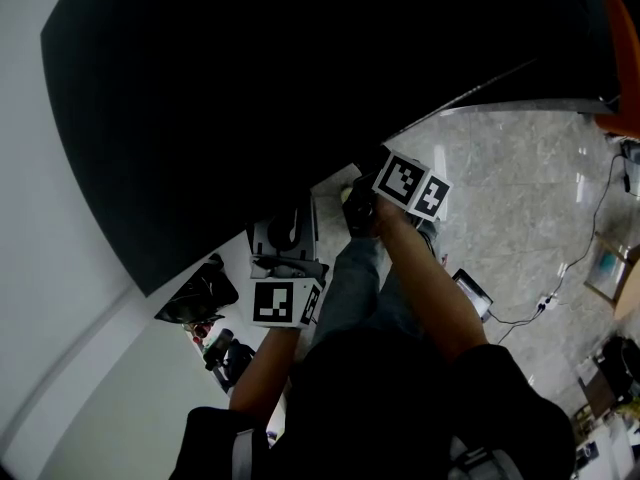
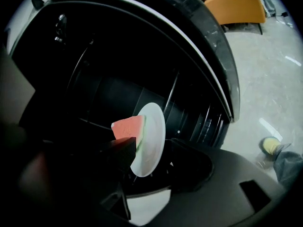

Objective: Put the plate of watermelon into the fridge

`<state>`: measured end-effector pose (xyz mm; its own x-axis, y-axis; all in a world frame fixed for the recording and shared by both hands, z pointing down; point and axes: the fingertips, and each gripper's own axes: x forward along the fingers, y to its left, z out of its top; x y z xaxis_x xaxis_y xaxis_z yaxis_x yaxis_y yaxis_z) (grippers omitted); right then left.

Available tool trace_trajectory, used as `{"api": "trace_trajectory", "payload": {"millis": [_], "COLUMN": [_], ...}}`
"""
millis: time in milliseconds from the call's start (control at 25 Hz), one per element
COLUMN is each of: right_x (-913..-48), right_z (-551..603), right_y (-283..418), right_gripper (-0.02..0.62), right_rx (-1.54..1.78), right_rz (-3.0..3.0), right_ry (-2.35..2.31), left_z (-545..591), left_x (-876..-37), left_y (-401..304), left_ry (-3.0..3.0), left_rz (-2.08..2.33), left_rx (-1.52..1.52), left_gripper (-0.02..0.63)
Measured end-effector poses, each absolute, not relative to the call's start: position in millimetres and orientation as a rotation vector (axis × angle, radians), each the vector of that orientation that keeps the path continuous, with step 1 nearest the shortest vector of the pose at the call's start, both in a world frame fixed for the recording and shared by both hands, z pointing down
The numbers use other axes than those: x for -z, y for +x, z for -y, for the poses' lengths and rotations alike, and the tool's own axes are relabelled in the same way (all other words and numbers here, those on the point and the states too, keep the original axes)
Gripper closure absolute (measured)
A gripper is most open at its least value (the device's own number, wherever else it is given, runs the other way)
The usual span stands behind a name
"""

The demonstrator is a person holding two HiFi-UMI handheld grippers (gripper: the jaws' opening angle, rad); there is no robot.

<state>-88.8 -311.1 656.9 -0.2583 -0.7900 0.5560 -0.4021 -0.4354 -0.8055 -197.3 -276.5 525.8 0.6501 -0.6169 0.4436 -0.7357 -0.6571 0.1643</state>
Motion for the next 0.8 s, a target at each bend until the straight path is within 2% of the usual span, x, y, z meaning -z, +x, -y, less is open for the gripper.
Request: {"api": "trace_trajectory", "payload": {"millis": [80, 120, 160, 280, 800], "right_x": [-659.7, -660.2, -659.6, -658.9, -661.5], "right_z": [295.7, 288.1, 282.1, 274.7, 325.3], "right_y": [-82.8, -80.5, -79.0, -78.9, -100.3], "right_gripper": [0.378, 0.45, 0.491, 0.58, 0.583], "right_rx": [1.748, 1.744, 1.734, 1.714, 1.726], "right_rz": [-1.398, -1.38, -1.372, -1.388, -1.496], "right_ry": [-1.701, -1.701, -1.695, -1.695, -1.619], "left_z": [276.2, 275.9, 275.6, 275.6, 272.4], "left_x": [-526.4, -526.6, -526.7, -527.9, -532.9], "left_y": [-198.6, -199.0, -198.9, -198.6, -201.0], "left_ry": [2.539, 2.539, 2.541, 2.544, 2.536], "left_rz": [1.079, 1.078, 1.077, 1.076, 1.079], "left_rx": [-0.507, -0.507, -0.506, -0.508, -0.527], "left_gripper": [0.597, 0.597, 0.597, 0.597, 0.597]}}
